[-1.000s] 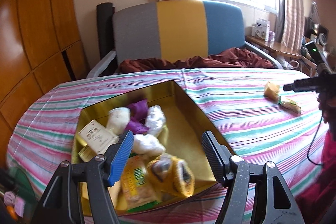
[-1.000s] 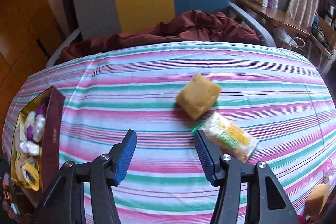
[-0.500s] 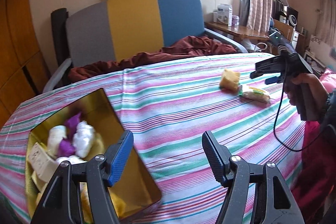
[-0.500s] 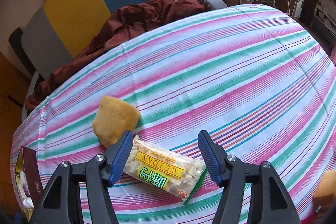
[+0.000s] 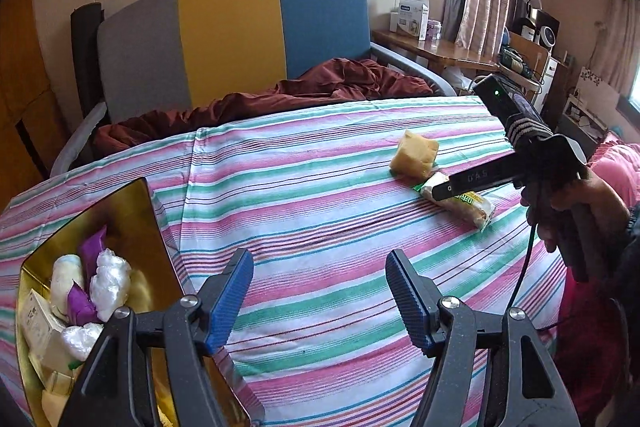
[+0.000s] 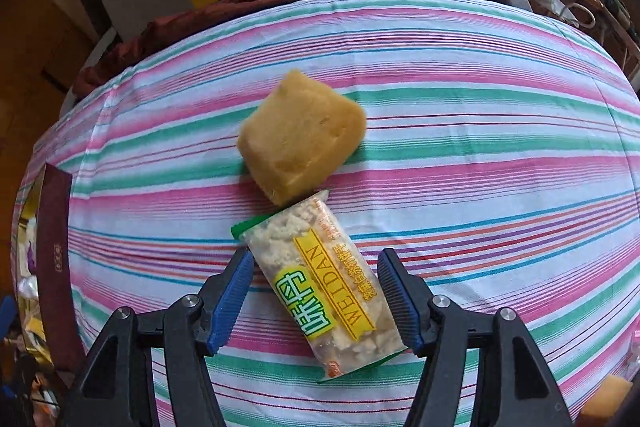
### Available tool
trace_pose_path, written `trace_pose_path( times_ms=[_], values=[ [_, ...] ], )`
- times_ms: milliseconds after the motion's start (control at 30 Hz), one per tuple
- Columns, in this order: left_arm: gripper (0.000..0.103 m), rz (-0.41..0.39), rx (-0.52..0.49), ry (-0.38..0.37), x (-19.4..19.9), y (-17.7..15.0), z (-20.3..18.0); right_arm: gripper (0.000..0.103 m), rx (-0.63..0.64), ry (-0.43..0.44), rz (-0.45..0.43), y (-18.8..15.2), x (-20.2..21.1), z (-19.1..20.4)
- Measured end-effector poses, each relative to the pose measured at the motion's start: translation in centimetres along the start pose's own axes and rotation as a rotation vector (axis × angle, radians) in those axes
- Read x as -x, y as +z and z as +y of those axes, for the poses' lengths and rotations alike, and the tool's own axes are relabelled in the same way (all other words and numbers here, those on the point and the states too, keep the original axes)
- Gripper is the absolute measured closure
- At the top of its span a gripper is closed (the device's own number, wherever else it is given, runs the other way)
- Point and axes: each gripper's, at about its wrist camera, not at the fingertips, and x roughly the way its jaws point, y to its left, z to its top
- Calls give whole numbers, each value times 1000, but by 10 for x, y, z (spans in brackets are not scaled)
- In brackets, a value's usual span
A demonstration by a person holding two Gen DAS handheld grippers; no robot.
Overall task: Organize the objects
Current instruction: 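Move both tools back toward the yellow sponge and cracker packet, then grasp the WEIDAN cracker packet with right tool while left tool grasps yellow sponge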
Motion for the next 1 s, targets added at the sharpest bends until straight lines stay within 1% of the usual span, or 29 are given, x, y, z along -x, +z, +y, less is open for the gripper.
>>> trace_pose_path(
  times_ms=[33, 67, 100, 133, 167, 267, 333, 400, 500, 600, 667, 867, 1000],
  values=[
    [33, 5, -2, 0, -2, 2, -1, 40, 18, -29, 18, -2, -4, 3],
    [33, 11, -3, -1, -4, 4, -1, 48, 33, -60, 27, -4, -6, 5],
    [33, 20, -1, -4, -7, 6, -3, 52, 45, -83, 21, -6, -4, 6],
    [33, 26, 1, -7, -12, 8, -3, 57, 40, -78, 22, -6, -4, 5],
    [33, 31, 4, -8, -15, 10, -4, 58, 35, -74, 26, -8, -2, 4],
    [33, 35, -3, 0, -25, 18, -10, 59, 11, -125, 36, -12, 0, -1],
    [33, 34, -18, 12, -31, 23, -15, 59, -17, -137, 44, -13, 1, -9],
    [33, 36, -28, 15, -38, 27, -21, 59, -55, -170, 47, -14, 3, -17],
    [33, 41, -51, 28, -49, 32, -29, 59, -122, -244, 45, -16, 7, -33],
    [33, 47, -77, 29, -60, 37, -39, 59, -176, -276, 43, -19, 11, -47],
    [33, 50, -101, 31, -68, 41, -47, 59, -195, -282, 45, -20, 12, -52],
    [33, 59, -156, 24, -93, 53, -63, 59, -224, -263, 49, -21, 10, -56],
    [33, 62, -179, -1, -111, 64, -72, 58, -229, -260, 50, -20, 10, -56]
  ],
)
